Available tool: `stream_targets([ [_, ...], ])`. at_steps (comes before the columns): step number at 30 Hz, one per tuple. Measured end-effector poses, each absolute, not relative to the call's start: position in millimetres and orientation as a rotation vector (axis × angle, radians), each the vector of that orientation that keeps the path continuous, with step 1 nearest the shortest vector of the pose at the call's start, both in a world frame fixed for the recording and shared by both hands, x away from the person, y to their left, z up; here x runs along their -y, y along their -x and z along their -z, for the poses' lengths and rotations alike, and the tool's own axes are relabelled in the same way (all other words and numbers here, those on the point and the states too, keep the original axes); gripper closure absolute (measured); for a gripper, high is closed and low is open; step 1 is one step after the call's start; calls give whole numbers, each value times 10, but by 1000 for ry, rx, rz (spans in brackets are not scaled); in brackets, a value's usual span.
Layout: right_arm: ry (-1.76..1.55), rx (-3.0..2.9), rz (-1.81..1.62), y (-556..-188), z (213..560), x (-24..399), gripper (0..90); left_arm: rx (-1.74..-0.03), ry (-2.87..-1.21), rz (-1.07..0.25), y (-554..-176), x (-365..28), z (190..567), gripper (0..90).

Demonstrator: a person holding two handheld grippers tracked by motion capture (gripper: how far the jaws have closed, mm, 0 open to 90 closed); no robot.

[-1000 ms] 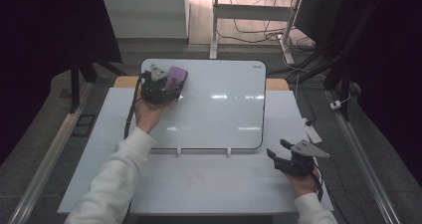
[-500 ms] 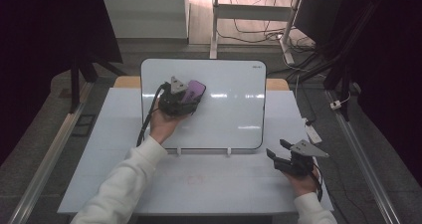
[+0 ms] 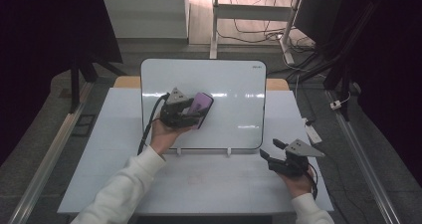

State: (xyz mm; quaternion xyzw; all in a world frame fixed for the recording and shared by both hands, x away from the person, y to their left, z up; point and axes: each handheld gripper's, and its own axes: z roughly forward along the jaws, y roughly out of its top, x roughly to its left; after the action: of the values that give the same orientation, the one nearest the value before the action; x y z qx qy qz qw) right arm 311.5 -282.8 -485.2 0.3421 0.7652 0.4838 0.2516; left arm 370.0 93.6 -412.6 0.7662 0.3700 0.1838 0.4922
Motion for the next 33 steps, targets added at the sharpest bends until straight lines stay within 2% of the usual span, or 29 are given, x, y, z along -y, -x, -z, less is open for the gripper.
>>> stream_targets([
  [15,-838,-2138,-1353,-3008,4796,2554,340,-850,-1835,-348,-3572,-840,4279,418],
  [33,-804,-2163,-1386,-2907,4756,2223,340,-818,-1852,-334,-3484,-617,4362,418],
])
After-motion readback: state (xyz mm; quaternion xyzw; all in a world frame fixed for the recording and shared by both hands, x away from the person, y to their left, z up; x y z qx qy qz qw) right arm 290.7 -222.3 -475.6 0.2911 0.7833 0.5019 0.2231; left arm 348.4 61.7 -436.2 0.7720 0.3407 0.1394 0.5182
